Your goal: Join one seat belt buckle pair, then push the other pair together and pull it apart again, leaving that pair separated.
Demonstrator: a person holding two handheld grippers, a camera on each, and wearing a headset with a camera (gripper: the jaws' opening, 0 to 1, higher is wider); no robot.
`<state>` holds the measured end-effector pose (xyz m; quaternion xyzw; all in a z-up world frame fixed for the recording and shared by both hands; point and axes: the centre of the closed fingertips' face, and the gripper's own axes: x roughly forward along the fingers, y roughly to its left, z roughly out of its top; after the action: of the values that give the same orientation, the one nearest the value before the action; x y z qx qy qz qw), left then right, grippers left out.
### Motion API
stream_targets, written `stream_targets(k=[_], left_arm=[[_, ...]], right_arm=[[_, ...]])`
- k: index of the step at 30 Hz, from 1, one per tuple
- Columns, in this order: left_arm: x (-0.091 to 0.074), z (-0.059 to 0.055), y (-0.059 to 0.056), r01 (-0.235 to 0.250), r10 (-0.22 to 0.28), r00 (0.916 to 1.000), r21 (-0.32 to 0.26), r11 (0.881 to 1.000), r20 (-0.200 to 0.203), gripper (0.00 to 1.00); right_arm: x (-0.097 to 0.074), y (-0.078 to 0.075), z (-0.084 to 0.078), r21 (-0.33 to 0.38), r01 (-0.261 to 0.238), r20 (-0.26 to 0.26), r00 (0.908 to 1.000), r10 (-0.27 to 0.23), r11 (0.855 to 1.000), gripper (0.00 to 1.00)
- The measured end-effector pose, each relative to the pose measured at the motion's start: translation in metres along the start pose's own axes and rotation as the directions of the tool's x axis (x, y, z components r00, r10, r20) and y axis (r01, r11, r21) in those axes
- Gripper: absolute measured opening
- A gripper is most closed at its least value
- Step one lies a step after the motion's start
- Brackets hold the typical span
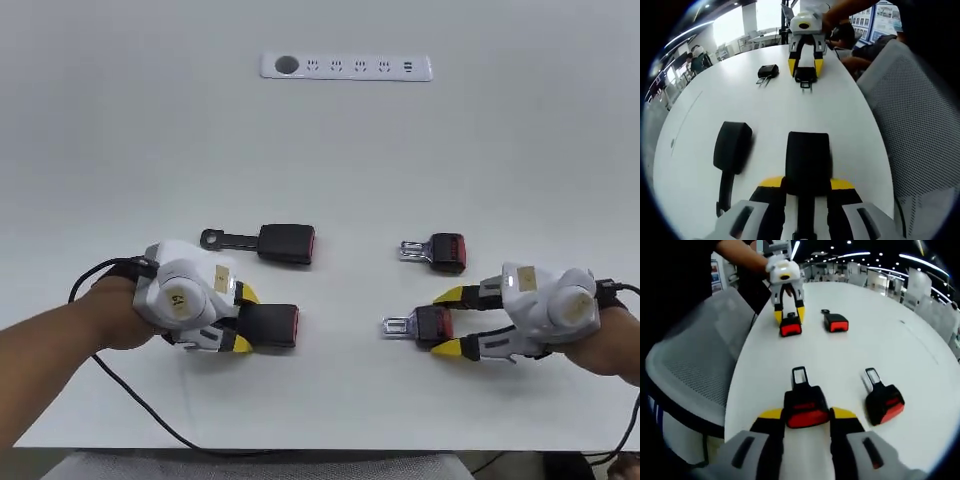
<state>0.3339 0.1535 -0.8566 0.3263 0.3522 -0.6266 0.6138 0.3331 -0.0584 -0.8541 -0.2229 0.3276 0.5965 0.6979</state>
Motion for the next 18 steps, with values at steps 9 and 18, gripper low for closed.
stream_targets(k=[9, 18], left_arm=[[0.000, 0.000, 0.002, 0.005, -0.005, 0.9998, -0.005, 1.000, -0.017, 0.32], [0.001, -0.001, 0.002, 0.009, -0.009, 0.9996, -0.014, 1.000, -0.025, 0.32]], right_arm=[[0.005, 0.003, 0.003, 0.040, 0.039, 0.052, 0.9978, -0.042, 0.998, 0.35], [0.017, 0.009, 0.015, 0.043, 0.026, 0.086, 0.9959, -0.030, 0.999, 0.35]])
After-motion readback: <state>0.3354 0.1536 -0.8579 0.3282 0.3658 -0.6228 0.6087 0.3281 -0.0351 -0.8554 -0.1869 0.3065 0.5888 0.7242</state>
